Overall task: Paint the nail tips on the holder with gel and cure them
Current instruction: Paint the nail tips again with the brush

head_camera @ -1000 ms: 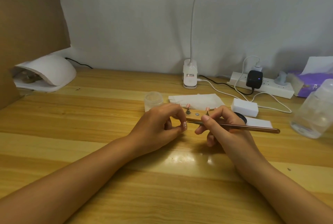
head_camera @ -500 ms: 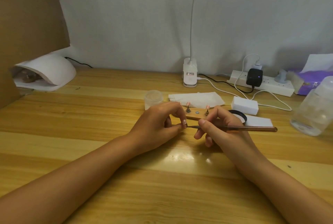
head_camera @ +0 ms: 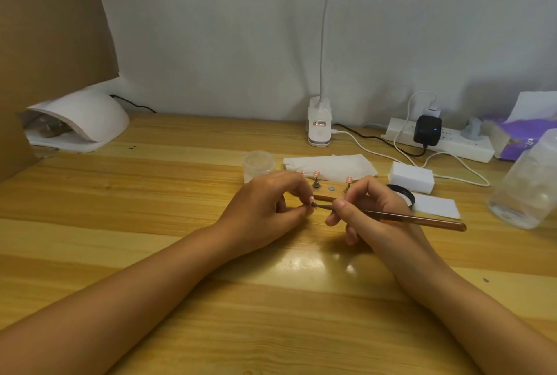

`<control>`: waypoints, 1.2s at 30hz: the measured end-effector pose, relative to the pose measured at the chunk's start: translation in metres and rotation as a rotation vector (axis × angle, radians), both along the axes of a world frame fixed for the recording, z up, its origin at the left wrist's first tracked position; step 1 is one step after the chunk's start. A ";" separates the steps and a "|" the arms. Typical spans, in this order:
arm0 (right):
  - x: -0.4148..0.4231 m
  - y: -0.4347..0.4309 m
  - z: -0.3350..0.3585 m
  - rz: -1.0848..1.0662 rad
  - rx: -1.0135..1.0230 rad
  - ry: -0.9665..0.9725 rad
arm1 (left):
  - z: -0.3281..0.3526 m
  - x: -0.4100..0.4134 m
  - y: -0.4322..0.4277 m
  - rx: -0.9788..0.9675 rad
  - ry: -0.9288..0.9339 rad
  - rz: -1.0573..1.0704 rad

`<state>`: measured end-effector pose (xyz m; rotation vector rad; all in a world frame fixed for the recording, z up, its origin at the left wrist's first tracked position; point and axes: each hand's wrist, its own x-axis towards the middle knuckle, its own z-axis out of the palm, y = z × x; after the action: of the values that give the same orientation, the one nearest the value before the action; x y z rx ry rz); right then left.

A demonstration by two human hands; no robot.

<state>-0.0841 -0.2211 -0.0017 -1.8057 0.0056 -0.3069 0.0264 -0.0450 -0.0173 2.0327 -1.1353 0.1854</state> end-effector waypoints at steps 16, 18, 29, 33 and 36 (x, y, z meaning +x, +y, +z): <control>0.001 0.000 -0.001 -0.021 -0.014 0.006 | 0.002 -0.003 -0.001 0.010 -0.033 -0.017; 0.001 -0.002 -0.003 -0.027 -0.051 0.018 | 0.002 -0.002 -0.001 0.006 -0.028 -0.023; 0.002 -0.001 -0.002 -0.168 -0.171 -0.122 | -0.007 0.004 0.000 -0.003 0.017 -0.055; 0.001 0.004 -0.007 -0.125 -0.431 -0.208 | -0.006 0.001 0.000 0.002 -0.043 -0.072; 0.001 0.008 -0.009 -0.099 -0.554 -0.218 | -0.003 -0.003 0.000 -0.001 -0.085 -0.084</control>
<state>-0.0830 -0.2128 -0.0108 -2.3136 -0.1574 -0.6208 0.0234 -0.0450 -0.0201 1.9883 -1.2712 0.2319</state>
